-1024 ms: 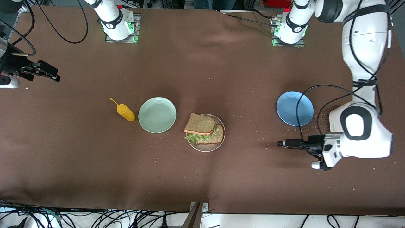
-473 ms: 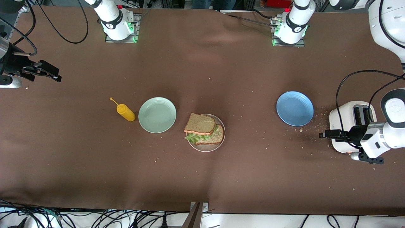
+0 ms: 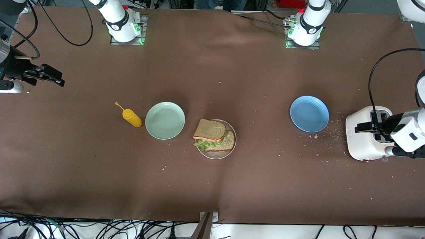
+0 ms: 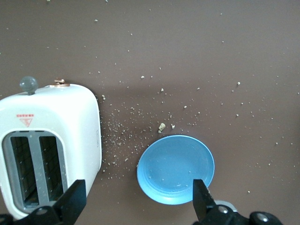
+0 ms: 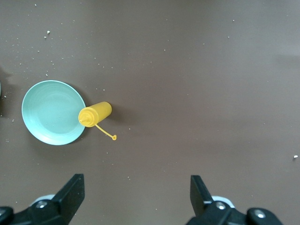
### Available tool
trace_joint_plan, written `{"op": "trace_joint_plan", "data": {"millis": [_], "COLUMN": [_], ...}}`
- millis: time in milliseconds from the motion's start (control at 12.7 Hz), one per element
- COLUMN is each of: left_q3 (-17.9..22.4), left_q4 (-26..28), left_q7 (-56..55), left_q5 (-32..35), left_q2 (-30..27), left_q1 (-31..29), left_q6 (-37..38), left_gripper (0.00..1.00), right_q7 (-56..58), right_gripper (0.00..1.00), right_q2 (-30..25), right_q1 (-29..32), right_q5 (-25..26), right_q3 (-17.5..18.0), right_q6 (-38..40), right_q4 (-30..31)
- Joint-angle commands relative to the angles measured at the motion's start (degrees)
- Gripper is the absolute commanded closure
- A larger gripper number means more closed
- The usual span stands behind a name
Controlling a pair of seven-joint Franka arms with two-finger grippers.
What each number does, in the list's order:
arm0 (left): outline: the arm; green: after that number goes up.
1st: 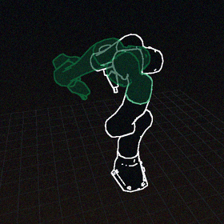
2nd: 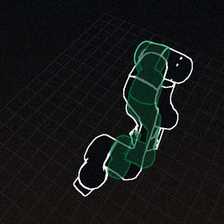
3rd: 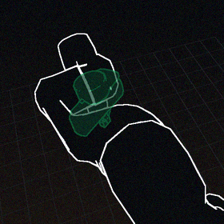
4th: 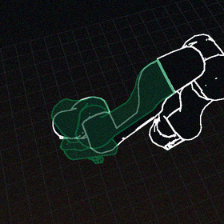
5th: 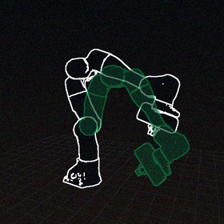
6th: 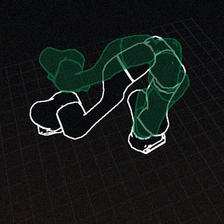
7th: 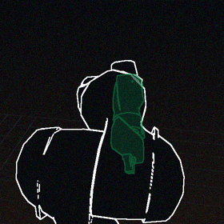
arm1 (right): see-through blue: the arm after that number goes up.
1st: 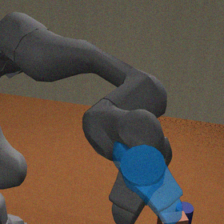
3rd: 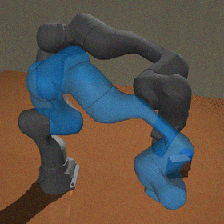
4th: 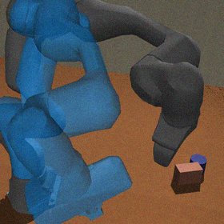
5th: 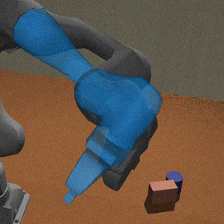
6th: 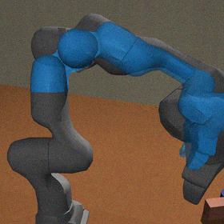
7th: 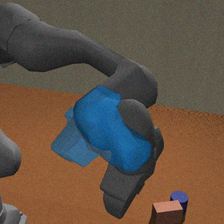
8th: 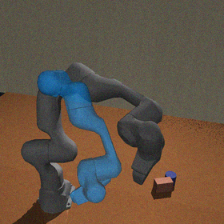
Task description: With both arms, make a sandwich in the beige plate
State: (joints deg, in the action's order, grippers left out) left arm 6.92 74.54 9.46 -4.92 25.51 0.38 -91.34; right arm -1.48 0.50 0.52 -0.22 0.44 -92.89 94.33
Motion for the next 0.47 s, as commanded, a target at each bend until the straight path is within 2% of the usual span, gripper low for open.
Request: {"op": "trace_joint_plan", "data": {"millis": [0,394], "left_q3": [-0.1,0.0], "left_q4": [10.1,15.9], "left_q7": [-3.0,-8.1], "left_q5": [2.5,1.8], "left_q2": [-11.6,-21.2], "left_q1": [2.9,4.7], "left_q6": [-0.4,0.3], "left_gripper": [0.0,0.0], "right_q7": [-0.4,-0.5], "right_gripper": [0.0,0.0], "right_q2": [0.4,0.4], "right_q1": [-0.1,-0.1], "right_q5": [1.7,1.6], "right_q3": [-0.2,-0.2], "right_q6": [0.3,0.5], "right_q4": [-1.0,-1.0]}}
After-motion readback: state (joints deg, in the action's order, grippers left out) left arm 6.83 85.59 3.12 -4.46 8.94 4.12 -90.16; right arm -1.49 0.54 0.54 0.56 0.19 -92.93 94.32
